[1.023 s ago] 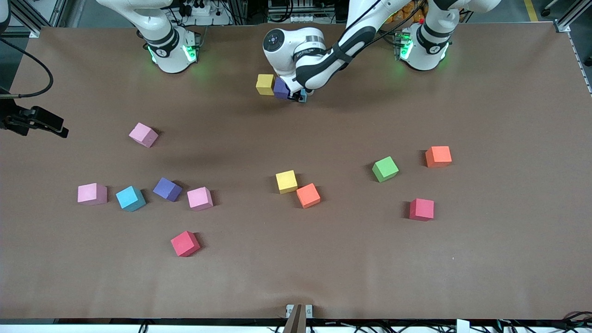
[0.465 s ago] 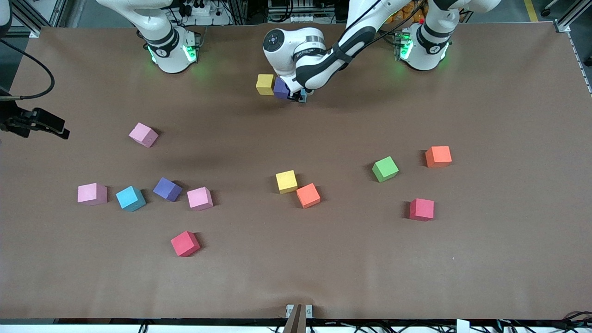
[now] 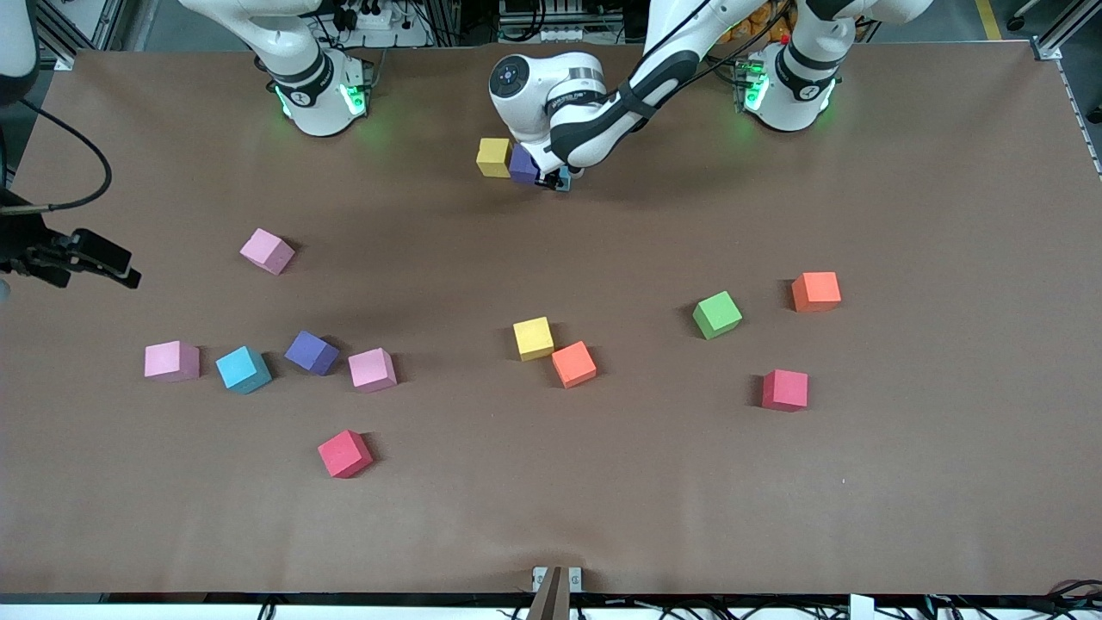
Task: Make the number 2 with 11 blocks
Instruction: 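Lower the cyan cube beside the purple cube and open the left gripper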
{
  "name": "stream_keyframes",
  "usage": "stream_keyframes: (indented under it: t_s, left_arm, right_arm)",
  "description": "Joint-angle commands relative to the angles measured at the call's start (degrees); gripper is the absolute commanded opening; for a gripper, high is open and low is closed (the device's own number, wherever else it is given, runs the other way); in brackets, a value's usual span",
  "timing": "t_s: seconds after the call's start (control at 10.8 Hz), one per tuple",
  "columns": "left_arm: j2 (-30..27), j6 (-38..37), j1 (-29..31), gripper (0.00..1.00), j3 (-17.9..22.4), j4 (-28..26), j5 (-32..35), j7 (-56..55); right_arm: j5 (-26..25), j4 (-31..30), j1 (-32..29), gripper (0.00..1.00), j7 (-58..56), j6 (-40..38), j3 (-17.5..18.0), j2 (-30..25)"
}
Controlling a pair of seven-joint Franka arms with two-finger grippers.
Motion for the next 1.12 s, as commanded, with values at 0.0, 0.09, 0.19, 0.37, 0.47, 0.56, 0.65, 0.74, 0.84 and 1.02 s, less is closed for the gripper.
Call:
stream_keyframes:
  t_s: [0.0,0.09,0.19,0.37,0.47,0.56,0.65,0.74,0.84,1.02]
  left_arm:
    - [1.17,-0.25,-0.89,0.0,0.14,1.39,1.83,-3.41]
    - [1.17,-0.25,-0.89,0.0,0.14,1.4,1.75,-3.41]
    - [1.17,-0.25,-0.98,0.0,0.14,1.48,1.75,-3.41]
    - [1.17,-0.25,-1.51,0.0,0.14,1.49,1.66,-3.41]
    - [1.43,-0.25,-1.51,0.0,0.14,1.49,1.75,-3.41]
    - [1.52,-0.25,-1.51,0.04,0.14,1.66,1.92,-3.06]
    - [1.7,-0.25,-1.59,0.99,0.14,1.75,1.92,-2.71]
    - [2.05,-0.25,-2.73,1.0,0.14,2.01,1.84,-3.14]
    - [2.05,-0.42,-3.26,1.0,0.57,2.01,1.84,-3.14]
    - [1.88,-0.6,-3.27,1.0,0.67,2.1,1.84,-3.06]
  right_arm:
    - [0.89,-1.15,0.08,1.0,-0.82,3.12,-0.09,0.87]
    - [0.89,-1.67,0.08,1.0,-0.74,4.44,-0.09,1.4]
    - [0.89,-2.55,0.08,1.0,-0.74,6.28,-0.09,1.49]
    - [0.89,-2.91,0.08,1.0,-0.74,7.44,-0.01,2.02]
    - [0.89,-2.91,0.16,1.0,-0.74,7.61,-0.01,2.02]
    - [0.89,-2.91,0.16,1.0,-0.74,7.62,-0.01,2.02]
    - [0.89,-2.91,0.16,1.0,-0.74,7.62,-0.01,2.02]
    - [0.89,-2.91,0.25,1.0,-0.74,7.62,-0.01,2.11]
    - [0.89,-2.91,0.34,1.0,-0.74,7.62,-0.01,2.11]
    - [0.89,-2.91,0.34,1.0,-0.74,7.62,-0.01,2.11]
